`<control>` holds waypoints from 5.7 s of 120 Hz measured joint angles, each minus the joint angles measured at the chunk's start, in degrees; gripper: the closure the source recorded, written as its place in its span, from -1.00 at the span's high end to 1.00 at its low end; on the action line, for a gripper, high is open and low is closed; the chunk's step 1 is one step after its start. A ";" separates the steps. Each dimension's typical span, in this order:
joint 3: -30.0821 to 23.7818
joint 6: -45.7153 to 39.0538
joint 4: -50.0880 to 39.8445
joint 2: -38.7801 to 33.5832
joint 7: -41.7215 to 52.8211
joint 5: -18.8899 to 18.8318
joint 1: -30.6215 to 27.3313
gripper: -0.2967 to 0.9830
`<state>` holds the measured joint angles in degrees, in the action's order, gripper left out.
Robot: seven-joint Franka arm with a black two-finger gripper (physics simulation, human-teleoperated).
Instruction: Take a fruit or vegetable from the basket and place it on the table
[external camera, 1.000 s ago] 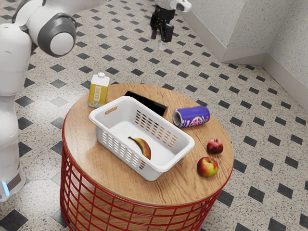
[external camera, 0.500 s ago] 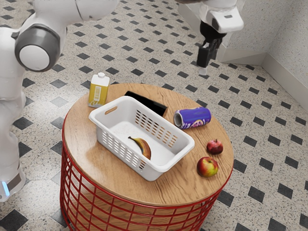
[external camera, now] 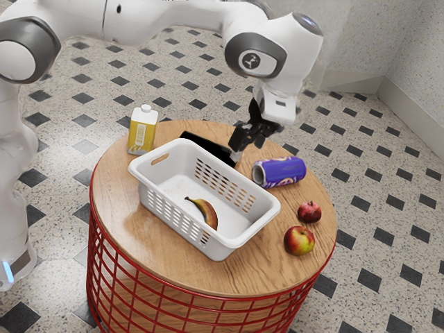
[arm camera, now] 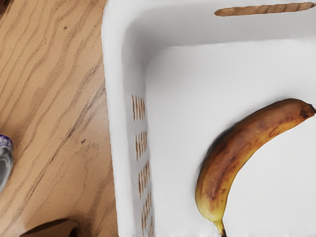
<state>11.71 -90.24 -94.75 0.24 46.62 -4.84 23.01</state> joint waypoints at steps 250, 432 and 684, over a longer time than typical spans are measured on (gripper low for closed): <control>-7.66 6.24 6.59 -6.29 3.33 -2.37 7.59 0.54; -7.83 -17.85 -29.24 -12.07 23.93 1.98 -6.61 0.49; -6.20 -24.84 -24.28 -13.27 26.56 3.37 -13.54 -0.29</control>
<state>5.51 -115.08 -119.03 -13.03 73.18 -1.47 9.48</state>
